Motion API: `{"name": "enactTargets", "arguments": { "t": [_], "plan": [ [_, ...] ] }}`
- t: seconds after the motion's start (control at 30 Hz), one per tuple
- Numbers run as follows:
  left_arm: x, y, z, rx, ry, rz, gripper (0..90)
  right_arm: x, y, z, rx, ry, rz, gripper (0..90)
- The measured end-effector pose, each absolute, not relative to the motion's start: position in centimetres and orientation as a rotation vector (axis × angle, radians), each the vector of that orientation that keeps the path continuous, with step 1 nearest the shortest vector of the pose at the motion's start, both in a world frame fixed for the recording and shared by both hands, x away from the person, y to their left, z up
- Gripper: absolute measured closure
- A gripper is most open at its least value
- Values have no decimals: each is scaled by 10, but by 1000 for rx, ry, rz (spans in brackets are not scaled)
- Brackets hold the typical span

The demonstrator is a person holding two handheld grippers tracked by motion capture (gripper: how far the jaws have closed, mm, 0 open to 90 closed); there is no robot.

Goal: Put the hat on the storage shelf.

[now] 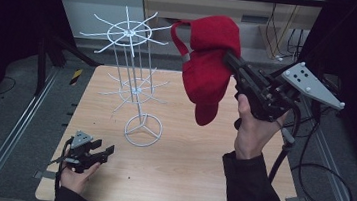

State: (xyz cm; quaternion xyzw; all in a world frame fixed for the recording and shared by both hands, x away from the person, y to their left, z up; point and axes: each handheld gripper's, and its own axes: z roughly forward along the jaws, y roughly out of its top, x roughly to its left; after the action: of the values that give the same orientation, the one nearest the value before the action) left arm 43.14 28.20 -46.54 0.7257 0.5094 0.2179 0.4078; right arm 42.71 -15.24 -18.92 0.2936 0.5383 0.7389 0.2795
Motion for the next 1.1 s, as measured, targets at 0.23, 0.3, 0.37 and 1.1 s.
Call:
{"name": "enactTargets", "arguments": {
  "t": [0.23, 0.3, 0.37, 1.1],
  "plan": [
    [431, 283, -465, 1823, 1284, 552, 419, 433, -134, -188, 776, 1491, 1977, 875],
    [431, 283, -465, 1825, 1283, 554, 419, 437, -131, -192, 790, 1509, 1968, 875],
    [431, 283, -465, 1825, 1282, 555, 419, 441, -128, -198, 808, 1526, 1962, 875],
    [432, 281, -466, 1836, 1276, 554, 417, 469, -105, -276, 948, 1788, 1861, 831]
  ]
}}
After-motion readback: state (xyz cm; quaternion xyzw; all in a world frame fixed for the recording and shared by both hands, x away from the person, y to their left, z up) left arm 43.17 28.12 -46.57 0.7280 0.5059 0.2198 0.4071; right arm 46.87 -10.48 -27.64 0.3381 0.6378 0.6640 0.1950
